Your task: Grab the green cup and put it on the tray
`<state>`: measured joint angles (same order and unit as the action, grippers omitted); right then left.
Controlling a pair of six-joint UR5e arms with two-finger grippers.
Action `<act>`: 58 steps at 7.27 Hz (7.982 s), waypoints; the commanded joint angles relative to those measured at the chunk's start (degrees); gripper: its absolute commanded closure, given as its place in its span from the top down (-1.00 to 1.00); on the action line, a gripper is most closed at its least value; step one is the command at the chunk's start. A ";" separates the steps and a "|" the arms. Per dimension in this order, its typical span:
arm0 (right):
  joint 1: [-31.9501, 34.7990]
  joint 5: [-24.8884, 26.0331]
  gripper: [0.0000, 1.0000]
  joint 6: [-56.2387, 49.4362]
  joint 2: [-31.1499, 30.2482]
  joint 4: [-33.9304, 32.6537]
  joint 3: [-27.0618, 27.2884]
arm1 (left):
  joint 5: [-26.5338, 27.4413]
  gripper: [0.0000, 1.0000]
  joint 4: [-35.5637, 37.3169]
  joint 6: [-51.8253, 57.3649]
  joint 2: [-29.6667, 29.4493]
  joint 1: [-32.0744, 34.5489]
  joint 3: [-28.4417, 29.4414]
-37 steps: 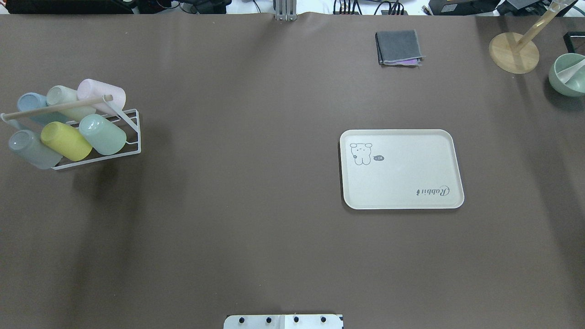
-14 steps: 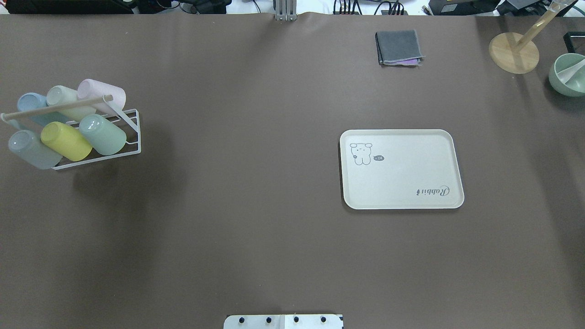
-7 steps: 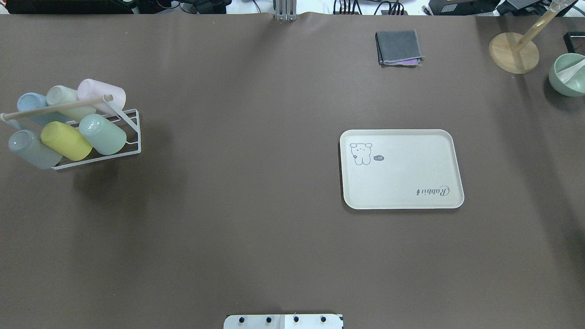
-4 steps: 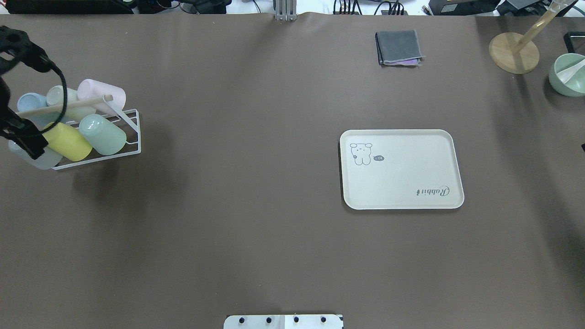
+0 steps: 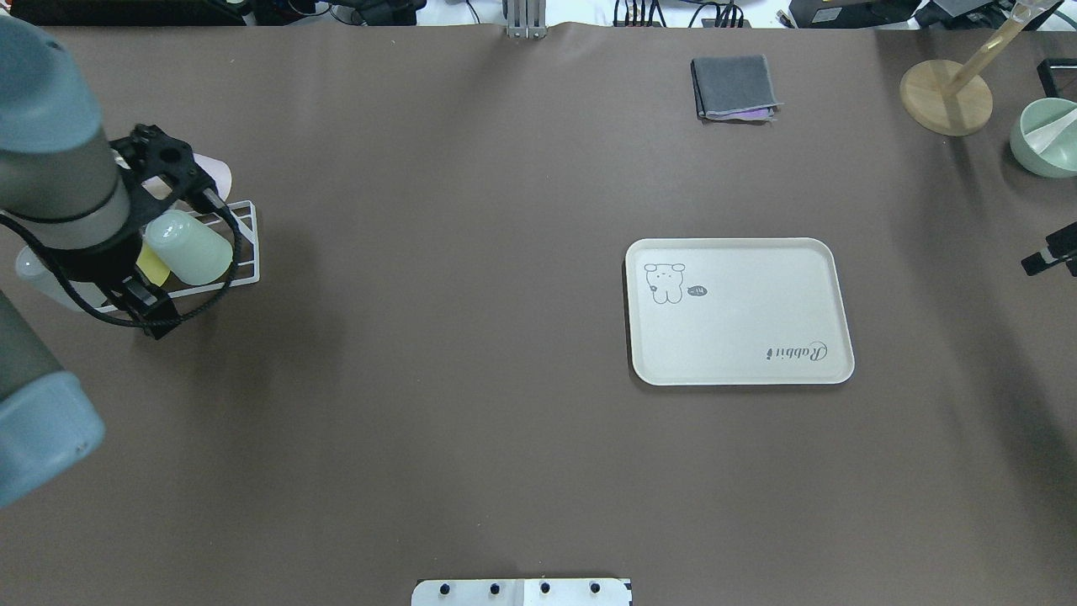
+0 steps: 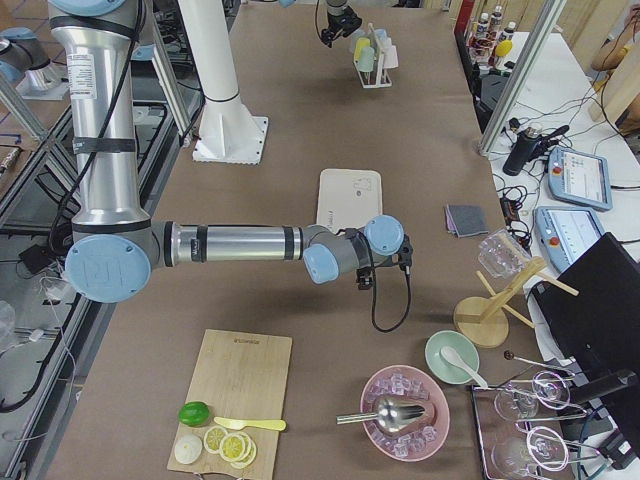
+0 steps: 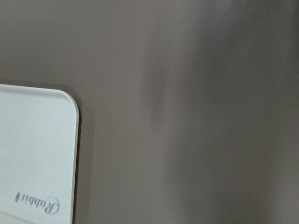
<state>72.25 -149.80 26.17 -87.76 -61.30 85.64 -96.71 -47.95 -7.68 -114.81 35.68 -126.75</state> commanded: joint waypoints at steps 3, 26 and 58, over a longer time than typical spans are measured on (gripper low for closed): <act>-18.15 13.27 0.85 34.76 6.01 24.00 -2.93 | 30.28 0.94 -2.76 9.83 3.27 -16.40 0.09; -19.95 13.04 -1.00 29.81 23.92 3.50 -5.57 | 66.91 0.94 5.41 33.08 1.69 -18.10 29.45; 14.21 21.35 1.00 -33.77 -2.68 -41.77 16.26 | 69.72 -0.75 1.10 33.96 11.71 -19.42 16.90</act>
<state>83.37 -133.16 -1.23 -89.93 -89.41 95.38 -26.96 -46.86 26.28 -103.50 16.54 -109.04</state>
